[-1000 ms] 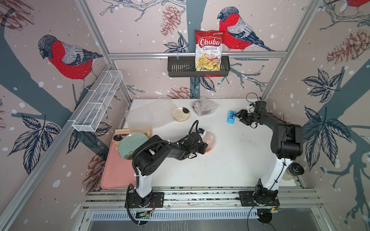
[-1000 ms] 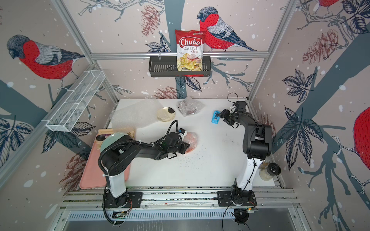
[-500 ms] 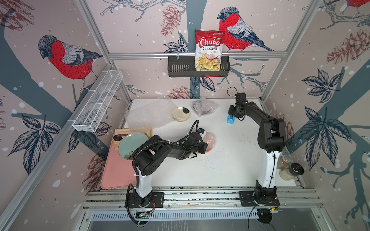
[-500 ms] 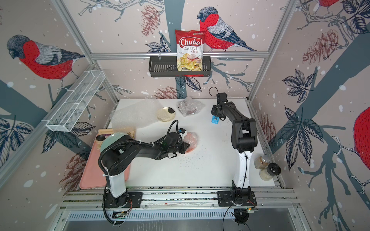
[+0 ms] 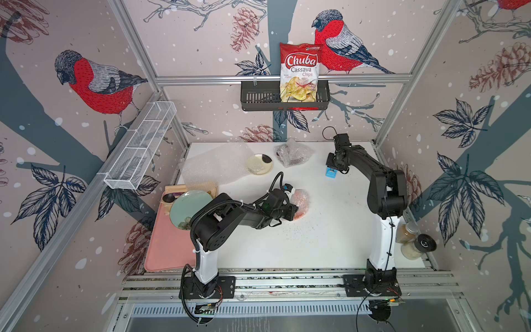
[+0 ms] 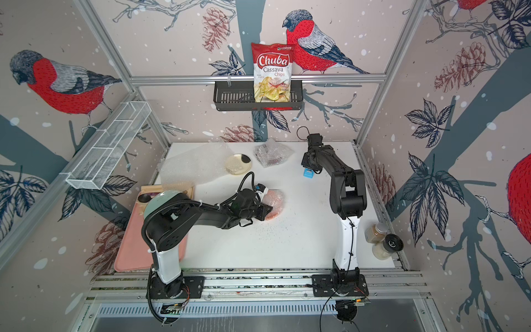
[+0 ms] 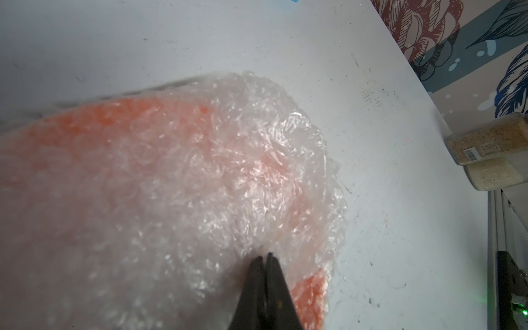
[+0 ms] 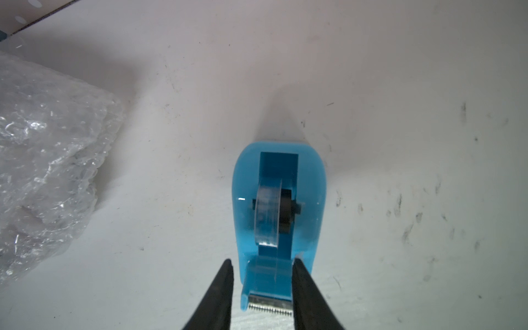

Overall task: Wrap dinner plates in bubble wrap
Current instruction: Pull the tape from the tape cutter.

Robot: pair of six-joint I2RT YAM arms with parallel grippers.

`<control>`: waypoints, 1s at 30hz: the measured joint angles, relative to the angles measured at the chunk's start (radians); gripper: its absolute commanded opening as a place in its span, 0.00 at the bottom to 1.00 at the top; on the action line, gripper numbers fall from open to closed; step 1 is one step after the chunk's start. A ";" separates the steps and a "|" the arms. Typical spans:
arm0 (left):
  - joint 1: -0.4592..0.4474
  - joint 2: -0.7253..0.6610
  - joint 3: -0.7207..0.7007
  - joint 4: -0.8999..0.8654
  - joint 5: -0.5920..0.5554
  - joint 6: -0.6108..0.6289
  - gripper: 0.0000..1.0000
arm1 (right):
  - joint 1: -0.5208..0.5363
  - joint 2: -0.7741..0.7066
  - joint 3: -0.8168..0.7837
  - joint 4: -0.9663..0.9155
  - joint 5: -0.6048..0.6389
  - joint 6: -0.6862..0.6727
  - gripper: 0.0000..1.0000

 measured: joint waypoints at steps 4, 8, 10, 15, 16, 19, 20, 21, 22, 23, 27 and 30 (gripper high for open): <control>0.004 0.000 -0.005 0.007 0.006 0.000 0.00 | 0.000 0.005 0.001 -0.002 0.000 0.000 0.32; 0.005 0.000 -0.007 0.010 0.008 0.000 0.00 | 0.006 0.031 0.016 -0.016 0.000 0.001 0.28; 0.005 0.000 -0.007 0.010 0.008 0.000 0.00 | 0.011 0.040 0.027 -0.024 0.000 0.001 0.26; 0.006 0.001 -0.008 0.011 0.012 0.001 0.00 | 0.015 0.052 0.035 -0.028 0.000 0.001 0.21; 0.008 0.001 -0.008 0.012 0.014 0.001 0.00 | 0.016 0.053 0.035 -0.031 0.002 0.001 0.21; 0.008 0.002 -0.010 0.016 0.018 0.001 0.00 | 0.018 0.056 0.035 -0.034 0.014 0.003 0.21; 0.009 0.002 -0.010 0.018 0.018 0.001 0.00 | 0.019 0.056 0.035 -0.034 0.019 0.004 0.21; 0.009 0.002 -0.011 0.019 0.019 0.001 0.00 | 0.019 0.056 0.035 -0.034 0.023 0.004 0.20; 0.009 0.002 -0.011 0.021 0.020 0.001 0.00 | 0.019 0.056 0.034 -0.033 0.026 0.004 0.19; 0.009 0.002 -0.012 0.024 0.020 0.001 0.00 | 0.019 0.056 0.032 -0.031 0.027 0.005 0.18; 0.009 0.003 -0.013 0.027 0.021 0.001 0.00 | 0.018 0.055 0.022 -0.021 0.045 0.007 0.12; 0.009 0.003 -0.013 0.027 0.021 0.001 0.00 | 0.017 0.046 0.004 -0.009 0.046 0.008 0.07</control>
